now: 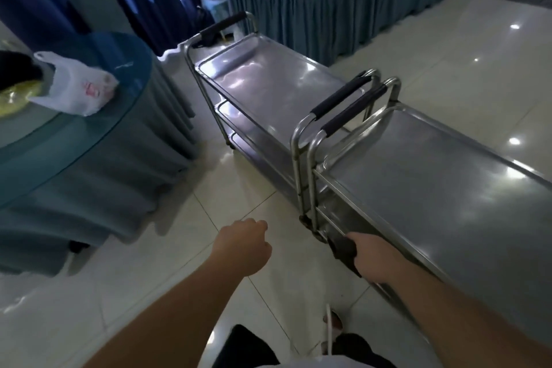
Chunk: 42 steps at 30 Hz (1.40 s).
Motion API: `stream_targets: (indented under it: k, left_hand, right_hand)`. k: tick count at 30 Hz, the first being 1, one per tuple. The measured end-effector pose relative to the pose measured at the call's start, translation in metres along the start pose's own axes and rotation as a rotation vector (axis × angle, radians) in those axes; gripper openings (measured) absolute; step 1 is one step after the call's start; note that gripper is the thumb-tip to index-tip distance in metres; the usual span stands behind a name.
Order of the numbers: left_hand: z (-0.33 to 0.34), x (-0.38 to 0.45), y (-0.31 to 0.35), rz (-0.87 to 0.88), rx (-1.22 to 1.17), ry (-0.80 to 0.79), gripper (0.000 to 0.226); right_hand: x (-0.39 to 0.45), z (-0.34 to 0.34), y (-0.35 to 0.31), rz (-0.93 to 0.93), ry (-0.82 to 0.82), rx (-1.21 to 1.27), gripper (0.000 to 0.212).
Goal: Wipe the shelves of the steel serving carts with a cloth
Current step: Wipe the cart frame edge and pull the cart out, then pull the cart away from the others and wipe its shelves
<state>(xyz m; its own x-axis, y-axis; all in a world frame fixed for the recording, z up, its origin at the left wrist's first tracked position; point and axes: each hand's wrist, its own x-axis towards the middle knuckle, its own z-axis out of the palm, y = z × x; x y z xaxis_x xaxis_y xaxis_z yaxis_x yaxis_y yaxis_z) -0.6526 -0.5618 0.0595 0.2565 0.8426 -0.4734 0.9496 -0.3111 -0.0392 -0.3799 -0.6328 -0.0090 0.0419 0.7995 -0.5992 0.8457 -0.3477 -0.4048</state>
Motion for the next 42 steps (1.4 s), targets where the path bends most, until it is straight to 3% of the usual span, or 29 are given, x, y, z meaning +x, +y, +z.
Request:
stream_targets:
  k: [10, 16, 27, 33, 37, 40, 42]
  left_hand:
    - [-0.012, 0.120, -0.019, 0.231, 0.047, -0.128, 0.046]
    - [0.000, 0.210, -0.041, 0.376, 0.067, -0.228, 0.043]
    - [0.064, 0.315, -0.022, 0.423, -0.080, -0.369, 0.056]
    - [0.131, 0.374, 0.009, 0.419, -0.191, -0.293, 0.048]
    - [0.174, 0.423, 0.029, 0.394, -0.398, -0.127, 0.055]
    - [0.199, 0.457, 0.044, 0.388, -0.578, 0.012, 0.058]
    - [0.214, 0.472, 0.052, 0.438, -0.785, 0.112, 0.044]
  right_hand:
    - [0.053, 0.015, -0.019, 0.233, -0.005, 0.160, 0.038]
    - [0.086, 0.044, -0.058, 0.443, 0.126, 0.335, 0.022]
    - [0.171, 0.096, -0.065, 0.635, 0.331, 0.535, 0.040]
    - [0.251, 0.128, -0.033, 0.623, 0.398, 0.476, 0.048]
    - [0.304, 0.146, -0.006, 0.612, 0.404, 0.349, 0.057]
    - [0.338, 0.158, 0.015, 0.566, 0.561, 0.237, 0.060]
    - [0.363, 0.167, 0.029, 0.510, 0.653, 0.159, 0.060]
